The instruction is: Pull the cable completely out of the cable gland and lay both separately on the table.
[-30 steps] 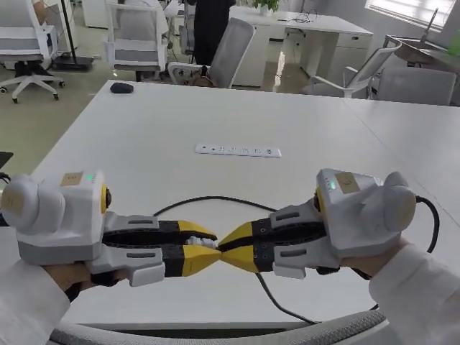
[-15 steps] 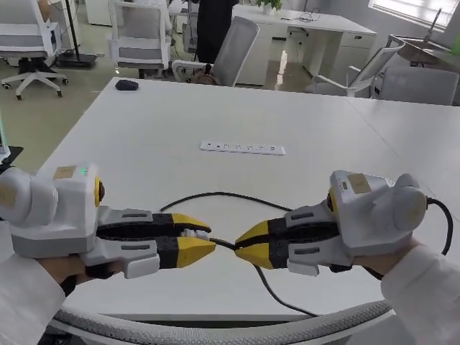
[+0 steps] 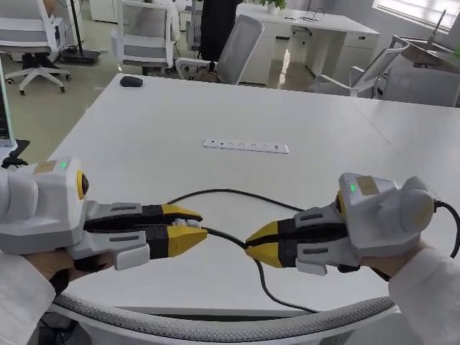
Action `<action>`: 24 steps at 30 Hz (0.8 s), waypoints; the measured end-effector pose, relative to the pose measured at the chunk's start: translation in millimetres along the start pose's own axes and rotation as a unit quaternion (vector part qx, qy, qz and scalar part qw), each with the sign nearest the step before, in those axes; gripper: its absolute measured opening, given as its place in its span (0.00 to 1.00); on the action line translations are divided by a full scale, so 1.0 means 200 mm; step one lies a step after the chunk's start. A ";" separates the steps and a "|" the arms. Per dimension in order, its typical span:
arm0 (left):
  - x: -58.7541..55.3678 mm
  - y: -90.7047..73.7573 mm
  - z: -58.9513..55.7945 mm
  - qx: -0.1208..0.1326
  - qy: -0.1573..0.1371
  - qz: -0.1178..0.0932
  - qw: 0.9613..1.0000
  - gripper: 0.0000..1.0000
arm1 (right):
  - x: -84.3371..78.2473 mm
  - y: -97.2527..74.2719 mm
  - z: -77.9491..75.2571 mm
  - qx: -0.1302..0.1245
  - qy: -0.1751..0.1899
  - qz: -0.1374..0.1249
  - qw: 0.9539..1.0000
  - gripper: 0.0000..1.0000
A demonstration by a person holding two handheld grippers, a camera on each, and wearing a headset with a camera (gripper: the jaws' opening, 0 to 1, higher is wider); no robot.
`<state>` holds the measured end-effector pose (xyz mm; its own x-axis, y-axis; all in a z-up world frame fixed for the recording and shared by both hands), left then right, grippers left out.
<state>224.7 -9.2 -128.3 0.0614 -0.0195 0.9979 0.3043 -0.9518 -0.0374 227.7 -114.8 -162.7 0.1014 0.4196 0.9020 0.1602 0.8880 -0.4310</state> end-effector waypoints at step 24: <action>-0.01 0.04 0.02 -0.014 0.006 0.007 1.000 0.17 | 0.06 0.14 0.05 0.040 0.017 -0.013 0.999 0.28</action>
<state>231.0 -15.3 -131.2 0.0542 -0.0361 0.9979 0.2766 -0.9597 -0.0498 223.8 -83.0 -163.1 0.1324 0.3904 0.9111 0.0848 0.9113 -0.4028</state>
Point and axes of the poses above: the centre of the closed fingertips' face, and the gripper's own axes: y roughly forward along the fingers, z roughly to its left, x roughly out of its top, the point moved 3 cm from there along -y, roughly backward along the fingers, and after that the axes turned 10 degrees about y, right-handed, at the moved point
